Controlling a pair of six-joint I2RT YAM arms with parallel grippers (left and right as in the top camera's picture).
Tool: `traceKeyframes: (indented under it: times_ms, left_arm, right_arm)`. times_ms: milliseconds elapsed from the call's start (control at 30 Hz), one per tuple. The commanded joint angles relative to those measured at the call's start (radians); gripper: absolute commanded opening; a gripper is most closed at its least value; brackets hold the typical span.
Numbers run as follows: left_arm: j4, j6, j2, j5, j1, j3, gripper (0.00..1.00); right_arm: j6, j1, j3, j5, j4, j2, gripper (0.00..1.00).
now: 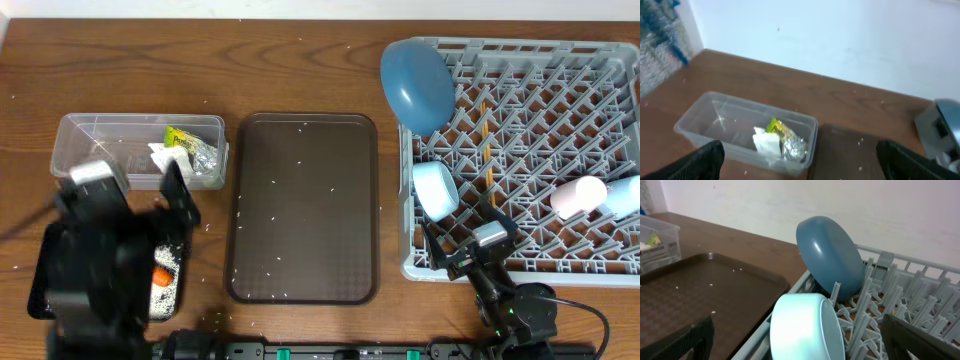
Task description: Sort waste into correct bins and load items into the dishwasher rack
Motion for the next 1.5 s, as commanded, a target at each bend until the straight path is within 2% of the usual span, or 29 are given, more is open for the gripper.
traceKeyframes:
  times_ms: [0, 200, 367, 900, 1467]
  left_arm:
    - [0.069, 0.098, -0.147, 0.013, -0.005, -0.175, 0.98]
    - [0.2, 0.097, -0.404, 0.013, -0.005, -0.435, 0.98]
    - [0.311, 0.097, -0.529, 0.014, -0.005, -0.597, 0.98]
    - [0.693, 0.097, -0.541, 0.013, -0.006, -0.962, 0.98]
    - [0.576, 0.097, -0.536, 0.013, -0.007, -0.967, 0.98]
  right_arm:
    - [-0.014, -0.014, -0.002, -0.001, -0.005, -0.004, 0.99]
    - [-0.014, -0.014, -0.002, -0.001, -0.005, -0.004, 0.99]
    - [-0.014, -0.014, -0.002, -0.001, -0.005, -0.004, 0.99]
    - [-0.014, -0.014, -0.002, -0.001, -0.005, -0.004, 0.99]
    - [-0.014, -0.014, -0.002, -0.001, -0.005, -0.004, 0.99]
